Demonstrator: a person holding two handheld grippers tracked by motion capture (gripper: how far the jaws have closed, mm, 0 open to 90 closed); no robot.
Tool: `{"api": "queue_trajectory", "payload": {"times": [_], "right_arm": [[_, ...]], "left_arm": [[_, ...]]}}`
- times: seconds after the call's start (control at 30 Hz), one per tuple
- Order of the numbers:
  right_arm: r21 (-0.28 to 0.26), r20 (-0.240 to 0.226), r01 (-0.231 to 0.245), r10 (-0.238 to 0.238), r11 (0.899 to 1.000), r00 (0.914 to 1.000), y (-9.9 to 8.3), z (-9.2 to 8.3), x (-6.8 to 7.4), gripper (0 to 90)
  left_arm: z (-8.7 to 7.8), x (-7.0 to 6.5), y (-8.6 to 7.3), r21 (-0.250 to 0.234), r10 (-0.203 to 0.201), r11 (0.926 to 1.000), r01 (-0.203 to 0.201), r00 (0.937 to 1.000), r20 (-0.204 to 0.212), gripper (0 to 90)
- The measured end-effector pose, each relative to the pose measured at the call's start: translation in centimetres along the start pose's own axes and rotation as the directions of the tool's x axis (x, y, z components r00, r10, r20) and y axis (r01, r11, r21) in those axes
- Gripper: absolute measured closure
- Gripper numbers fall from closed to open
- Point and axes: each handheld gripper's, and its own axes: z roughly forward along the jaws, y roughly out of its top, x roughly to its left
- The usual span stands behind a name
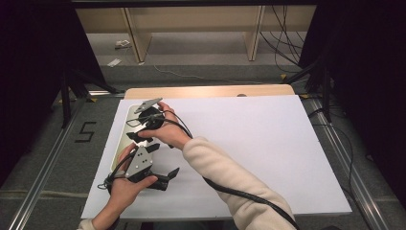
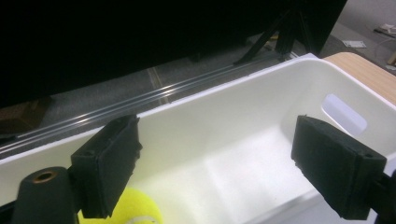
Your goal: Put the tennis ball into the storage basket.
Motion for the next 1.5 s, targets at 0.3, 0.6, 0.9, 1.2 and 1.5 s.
{"api": "queue_trajectory", "payload": {"times": [0.3,0.6,0.9,1.2,1.5], "right_arm": [[-0.017,0.022,-0.011,0.011,1.0,0.9997,-0.9,-2.0,-0.5,16.1],[-0.035,0.054,-0.045,0.047,0.998,0.9974,-2.1,-4.3,-1.8,16.1],[-0.046,0.089,-0.075,0.079,0.996,0.9929,-3.8,-6.8,-3.0,16.1],[-0.084,0.131,-0.114,0.124,0.99,0.9837,-5.7,-10.1,-4.5,16.1],[-0.098,0.175,-0.139,0.154,0.985,0.9724,-8.0,-13.5,-5.6,16.0]], "left_arm": [[0.1,-0.1,0.0,0.003,0.007,1.0,-0.007,1.0,0.001,0.0],[0.1,-0.1,0.0,0.005,0.01,0.9999,-0.01,1.0,0.002,0.0],[0.1,-0.1,0.0,0.006,0.006,1.0,-0.006,1.0,0.001,0.0],[0.1,0.0,0.0,0.006,0.002,1.0,-0.002,1.0,0.0,0.0],[0.1,0.0,-0.1,0.01,0.001,1.0,-0.001,1.0,-0.003,0.0]]}}
